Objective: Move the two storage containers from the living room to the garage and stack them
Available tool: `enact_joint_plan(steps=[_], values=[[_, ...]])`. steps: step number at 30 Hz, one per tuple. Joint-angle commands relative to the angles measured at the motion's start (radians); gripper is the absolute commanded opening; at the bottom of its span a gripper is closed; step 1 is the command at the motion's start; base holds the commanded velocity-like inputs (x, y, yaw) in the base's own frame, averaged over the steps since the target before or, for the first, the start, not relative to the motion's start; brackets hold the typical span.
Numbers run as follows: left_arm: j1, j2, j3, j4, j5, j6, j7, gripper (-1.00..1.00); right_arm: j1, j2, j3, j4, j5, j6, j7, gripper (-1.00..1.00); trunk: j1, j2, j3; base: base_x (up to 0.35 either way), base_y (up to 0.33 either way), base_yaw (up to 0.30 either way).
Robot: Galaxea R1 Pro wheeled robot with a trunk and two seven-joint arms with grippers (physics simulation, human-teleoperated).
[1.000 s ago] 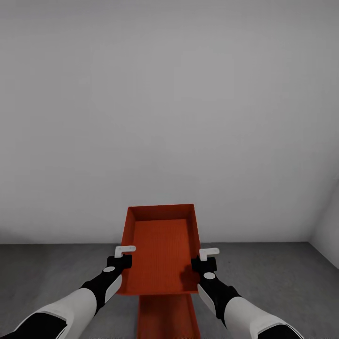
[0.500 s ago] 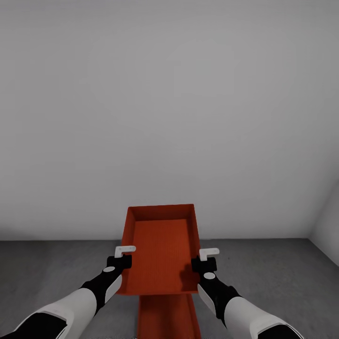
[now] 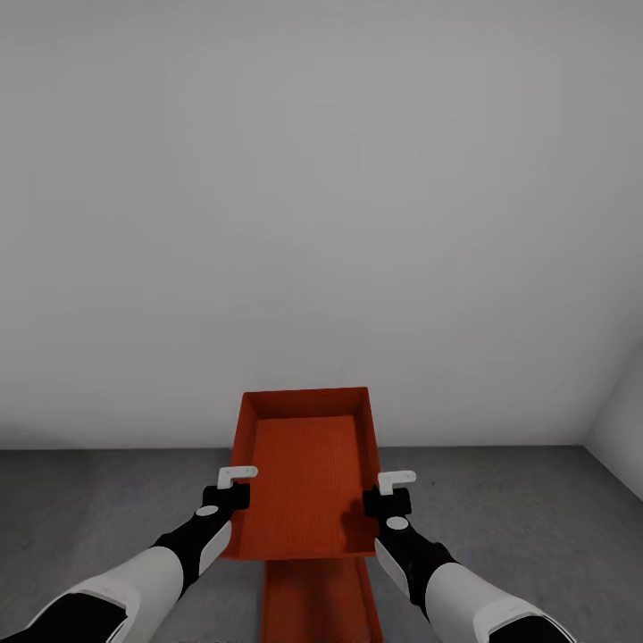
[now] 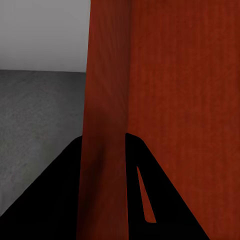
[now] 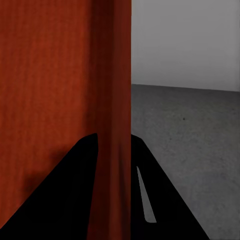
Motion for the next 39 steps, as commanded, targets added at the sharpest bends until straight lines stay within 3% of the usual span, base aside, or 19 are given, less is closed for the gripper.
enact_joint_plan(steps=[1, 39], values=[[-0.002, 0.025, 0.061, -0.002, 0.002, -0.049, 0.022, -1.0, -0.001, -0.018, -0.032, 0.005, -0.018, -0.008, -0.048, -1.0, 0.0, -0.002, -0.004, 0.0, 0.0, 0.0], [-0.002, 0.025, 0.061, -0.002, 0.002, -0.049, 0.022, -1.0, -0.001, -0.018, -0.032, 0.006, -0.018, -0.008, -0.048, -1.0, 0.0, -0.002, -0.065, 0.0, 0.0, 0.0]])
